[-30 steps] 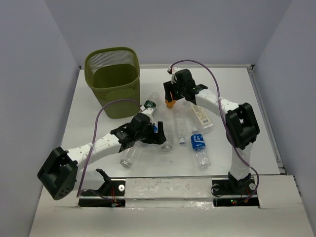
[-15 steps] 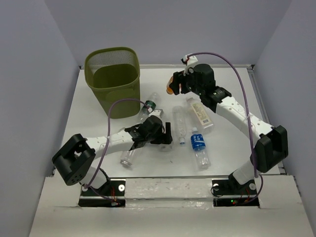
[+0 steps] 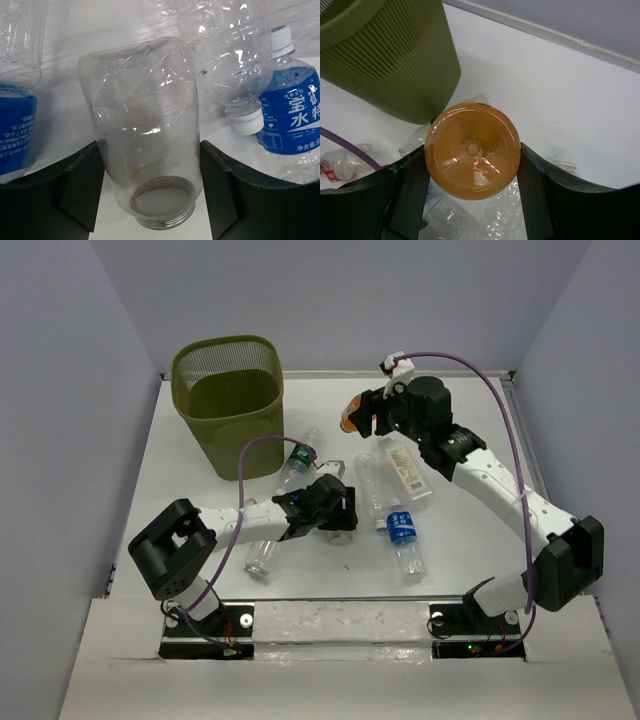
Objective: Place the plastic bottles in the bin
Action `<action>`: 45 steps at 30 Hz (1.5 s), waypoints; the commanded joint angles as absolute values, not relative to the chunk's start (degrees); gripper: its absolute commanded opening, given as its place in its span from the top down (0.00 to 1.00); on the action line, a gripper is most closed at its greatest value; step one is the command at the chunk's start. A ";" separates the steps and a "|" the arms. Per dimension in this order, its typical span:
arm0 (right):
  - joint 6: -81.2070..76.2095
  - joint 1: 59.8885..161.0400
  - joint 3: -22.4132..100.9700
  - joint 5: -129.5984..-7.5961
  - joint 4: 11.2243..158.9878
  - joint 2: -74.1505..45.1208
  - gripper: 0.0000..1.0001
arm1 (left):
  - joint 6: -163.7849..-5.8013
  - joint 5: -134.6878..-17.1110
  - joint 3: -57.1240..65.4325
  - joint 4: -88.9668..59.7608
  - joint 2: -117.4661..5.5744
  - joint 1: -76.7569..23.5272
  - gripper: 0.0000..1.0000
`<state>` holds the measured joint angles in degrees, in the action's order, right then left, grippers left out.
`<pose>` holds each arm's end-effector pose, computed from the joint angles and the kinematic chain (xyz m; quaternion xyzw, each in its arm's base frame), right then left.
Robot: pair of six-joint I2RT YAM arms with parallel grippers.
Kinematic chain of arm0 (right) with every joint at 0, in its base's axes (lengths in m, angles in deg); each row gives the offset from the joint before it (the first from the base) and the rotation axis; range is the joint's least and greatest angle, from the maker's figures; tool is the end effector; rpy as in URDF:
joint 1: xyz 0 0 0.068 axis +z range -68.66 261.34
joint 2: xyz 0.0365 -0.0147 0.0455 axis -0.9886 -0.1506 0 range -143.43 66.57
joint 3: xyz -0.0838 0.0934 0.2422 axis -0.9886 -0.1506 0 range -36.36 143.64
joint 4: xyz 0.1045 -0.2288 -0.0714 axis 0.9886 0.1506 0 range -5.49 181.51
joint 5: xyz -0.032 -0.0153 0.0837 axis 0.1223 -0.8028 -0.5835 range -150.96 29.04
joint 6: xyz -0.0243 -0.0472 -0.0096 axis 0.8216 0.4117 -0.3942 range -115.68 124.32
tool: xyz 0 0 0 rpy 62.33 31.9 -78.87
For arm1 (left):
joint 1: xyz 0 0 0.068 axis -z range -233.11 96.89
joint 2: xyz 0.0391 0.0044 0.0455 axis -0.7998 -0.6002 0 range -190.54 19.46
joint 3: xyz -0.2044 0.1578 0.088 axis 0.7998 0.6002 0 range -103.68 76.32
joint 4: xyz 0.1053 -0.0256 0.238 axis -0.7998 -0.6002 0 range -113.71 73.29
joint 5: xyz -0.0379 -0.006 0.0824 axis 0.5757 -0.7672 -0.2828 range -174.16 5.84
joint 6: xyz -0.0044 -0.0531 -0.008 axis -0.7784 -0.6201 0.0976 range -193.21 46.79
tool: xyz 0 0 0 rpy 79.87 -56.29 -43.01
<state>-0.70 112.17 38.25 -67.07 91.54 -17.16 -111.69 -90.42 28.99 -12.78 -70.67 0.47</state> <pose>0.2966 0.1815 0.3658 -0.2095 0.7710 0.2252 0.5577 0.1969 -0.2603 0.1865 0.0950 0.8960 -0.2759 0.3346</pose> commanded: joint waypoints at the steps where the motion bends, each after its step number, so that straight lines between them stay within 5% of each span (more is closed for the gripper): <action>1: -1.83 112.63 37.13 -67.81 86.62 -10.09 0.70 | -112.06 -92.77 28.69 -13.45 -65.01 1.55 0.46; 11: -5.27 114.55 41.58 -73.96 81.26 -7.78 0.72 | -108.90 -100.40 26.23 -23.38 -44.28 2.08 0.48; 24: -8.95 120.09 84.47 -80.47 83.36 -41.43 0.71 | -108.11 -112.28 27.03 -29.10 -26.60 1.55 0.49; 28: -12.11 120.10 95.00 -82.91 87.29 -50.47 0.50 | -105.04 -116.05 23.95 -30.50 -25.72 1.29 0.49; 31: -13.00 120.10 102.24 -84.16 90.39 -54.89 0.17 | -103.01 -118.08 20.96 -31.03 -25.80 1.03 0.49; 34: -12.12 120.10 101.82 -83.37 91.01 -54.03 0.07 | -100.74 -120.10 18.33 -31.30 -25.98 0.41 0.49; 40: -10.01 120.10 93.47 -77.07 90.84 -47.26 0.09 | -94.31 -120.03 12.79 -25.85 -26.94 -5.91 0.49; 45: -10.98 117.38 75.96 -71.69 88.65 -34.99 0.28 | -90.98 -114.50 5.76 -23.48 -30.89 -12.14 0.49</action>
<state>-10.86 119.27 86.82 -77.05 92.81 -46.16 -95.82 -117.18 11.03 -29.42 -28.57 -8.95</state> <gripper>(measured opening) 0.756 0.776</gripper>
